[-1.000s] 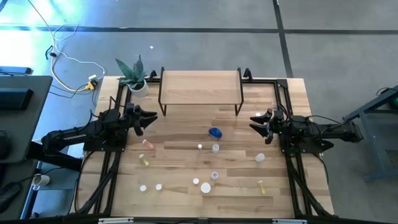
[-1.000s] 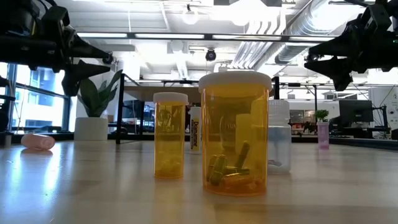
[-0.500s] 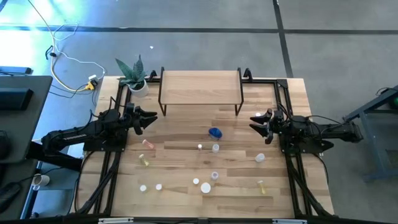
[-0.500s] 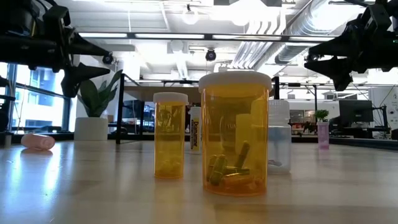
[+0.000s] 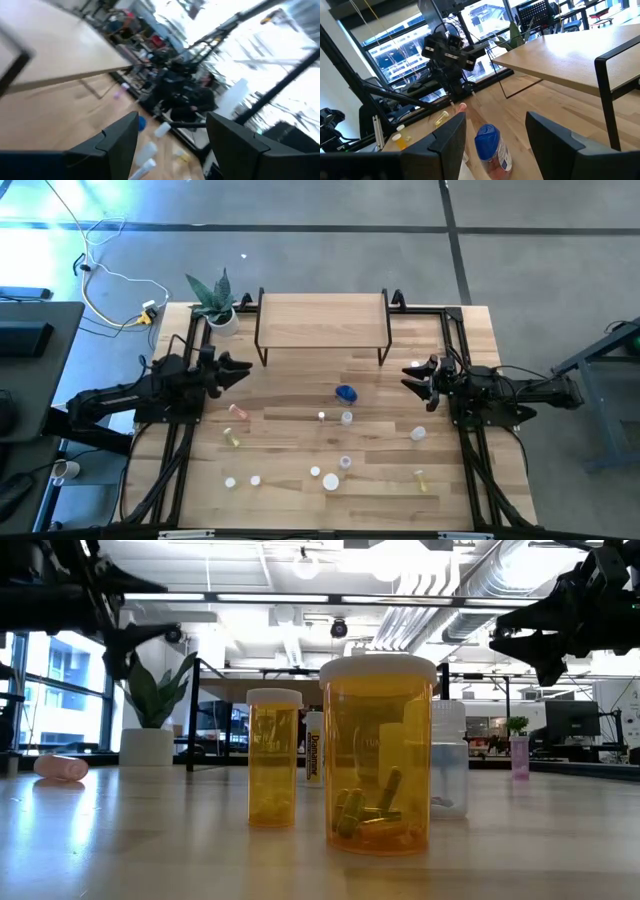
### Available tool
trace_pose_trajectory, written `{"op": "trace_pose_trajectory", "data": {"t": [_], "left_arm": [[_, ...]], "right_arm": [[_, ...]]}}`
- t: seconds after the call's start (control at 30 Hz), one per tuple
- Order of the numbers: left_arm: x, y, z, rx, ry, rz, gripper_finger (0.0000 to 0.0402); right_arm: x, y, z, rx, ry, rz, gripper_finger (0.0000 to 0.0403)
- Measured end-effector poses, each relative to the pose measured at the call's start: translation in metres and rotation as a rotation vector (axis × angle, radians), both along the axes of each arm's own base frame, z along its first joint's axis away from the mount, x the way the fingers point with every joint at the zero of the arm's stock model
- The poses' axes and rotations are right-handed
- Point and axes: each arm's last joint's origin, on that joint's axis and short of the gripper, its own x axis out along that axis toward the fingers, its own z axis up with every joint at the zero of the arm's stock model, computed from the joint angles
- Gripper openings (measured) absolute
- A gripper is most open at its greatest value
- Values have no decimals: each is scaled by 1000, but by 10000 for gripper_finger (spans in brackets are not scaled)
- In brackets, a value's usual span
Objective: Pick and place medicine bottles onto shelf by color
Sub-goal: Put the white and yellow pill bottle on the shelf
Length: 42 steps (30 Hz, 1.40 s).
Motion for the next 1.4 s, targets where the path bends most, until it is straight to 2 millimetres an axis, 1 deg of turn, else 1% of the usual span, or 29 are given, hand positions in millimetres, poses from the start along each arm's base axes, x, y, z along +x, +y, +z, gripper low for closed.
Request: {"op": "trace_pose_trajectory", "data": {"t": [0.23,0.37,0.57,0.77,0.9,1.1,1.4], "left_arm": [[-2,-2,32,183,-4,-19,222],[4,0,49,264,40,-9,222],[26,9,71,353,159,-13,222],[55,20,84,481,292,-33,222],[75,23,87,496,345,-71,222],[106,15,84,586,423,-186,222],[152,6,58,579,556,-320,222]], "right_arm": [[0,0,0,0,0,0,197],[0,0,0,0,0,0,197],[0,0,0,0,0,0,197],[0,0,0,0,0,0,197],[0,0,0,0,0,0,197],[0,0,0,0,0,0,197],[0,0,0,0,0,0,197]]}}
